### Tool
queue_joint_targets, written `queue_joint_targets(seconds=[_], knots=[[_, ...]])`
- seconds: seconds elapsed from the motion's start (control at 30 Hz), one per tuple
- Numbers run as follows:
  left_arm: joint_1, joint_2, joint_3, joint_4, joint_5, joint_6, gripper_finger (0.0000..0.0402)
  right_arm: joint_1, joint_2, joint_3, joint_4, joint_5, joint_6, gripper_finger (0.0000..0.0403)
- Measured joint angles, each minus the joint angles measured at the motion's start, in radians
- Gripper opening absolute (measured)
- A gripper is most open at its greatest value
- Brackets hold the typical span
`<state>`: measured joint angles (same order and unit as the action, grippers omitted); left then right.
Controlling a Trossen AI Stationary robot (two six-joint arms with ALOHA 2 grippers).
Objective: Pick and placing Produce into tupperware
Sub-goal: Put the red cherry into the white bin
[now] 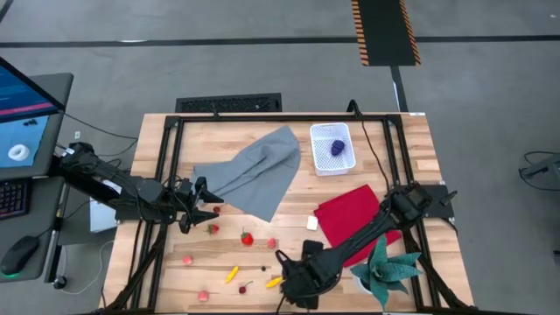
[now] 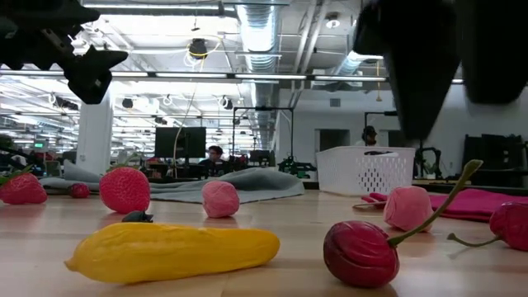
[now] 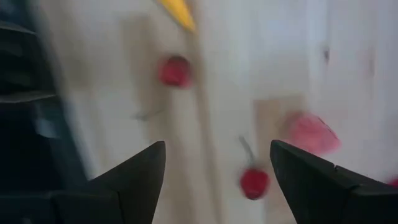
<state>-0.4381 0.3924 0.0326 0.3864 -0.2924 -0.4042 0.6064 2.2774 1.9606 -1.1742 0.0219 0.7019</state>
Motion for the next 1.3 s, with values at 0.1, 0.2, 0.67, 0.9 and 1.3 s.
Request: queue_joint_targets(seconds=[0.1,0.2,0.67,0.9,1.3], knots=[[0.000,0.000,0.000,-0.002,-0.002,0.000,0.0249,-0.001,0.025,-0.002,0.002,-0.020,-0.014,0.0305],[0.000,0.000,0.000,-0.002,-0.003,0.000,0.0249,-0.004,0.035,-0.004,-0.018,-0.032,-0.027,0.0296],[0.000,0.000,0.000,-0.004,-0.003,-0.003,0.0249,-0.005,0.086,-0.002,-0.021,-0.022,-0.039,0.0285],[0.000,0.000,0.000,-0.005,-0.003,-0.003,0.0249,-0.005,0.086,-0.002,-0.025,-0.024,-0.048,0.0285],[0.000,0.000,0.000,-0.008,-0.002,-0.003,0.0249,-0.022,0.086,-0.002,-0.023,-0.047,-0.068,0.0222]])
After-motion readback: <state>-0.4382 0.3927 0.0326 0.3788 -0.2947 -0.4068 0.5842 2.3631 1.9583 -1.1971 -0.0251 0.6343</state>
